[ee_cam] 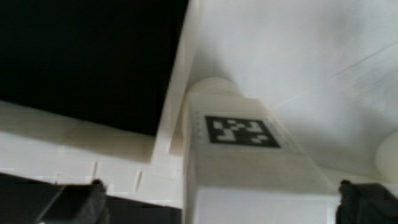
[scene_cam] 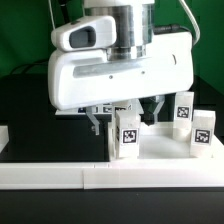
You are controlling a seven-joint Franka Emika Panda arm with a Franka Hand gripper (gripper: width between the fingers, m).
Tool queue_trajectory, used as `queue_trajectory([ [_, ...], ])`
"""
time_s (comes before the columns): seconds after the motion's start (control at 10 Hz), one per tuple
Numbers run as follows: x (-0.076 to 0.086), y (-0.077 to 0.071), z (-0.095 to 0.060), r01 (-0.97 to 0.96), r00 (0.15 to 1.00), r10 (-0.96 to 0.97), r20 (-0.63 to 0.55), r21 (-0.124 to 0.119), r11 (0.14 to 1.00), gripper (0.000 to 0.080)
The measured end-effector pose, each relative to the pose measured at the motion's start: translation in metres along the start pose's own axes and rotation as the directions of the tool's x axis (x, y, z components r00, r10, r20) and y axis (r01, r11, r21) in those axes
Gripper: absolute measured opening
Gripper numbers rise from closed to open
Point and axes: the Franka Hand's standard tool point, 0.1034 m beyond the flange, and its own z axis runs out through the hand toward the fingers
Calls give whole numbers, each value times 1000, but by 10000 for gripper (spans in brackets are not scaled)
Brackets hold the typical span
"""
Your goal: Assemble square table
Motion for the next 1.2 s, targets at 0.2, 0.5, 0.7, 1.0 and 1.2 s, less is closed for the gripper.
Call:
queue_trajectory([
  [0.2,0,0,1,-90,996,90,1,1,996,402],
  [0.5,-1,0,2,-334,943,334,2,0,943,288],
  [0.7,1,-1,2,-655,755,655,4,-13,755,288],
  [1.0,-1,6,3,-935,355,932,66,3,356,289],
  [1.2,-2,5,3,-979,202,976,75,-5,203,290],
])
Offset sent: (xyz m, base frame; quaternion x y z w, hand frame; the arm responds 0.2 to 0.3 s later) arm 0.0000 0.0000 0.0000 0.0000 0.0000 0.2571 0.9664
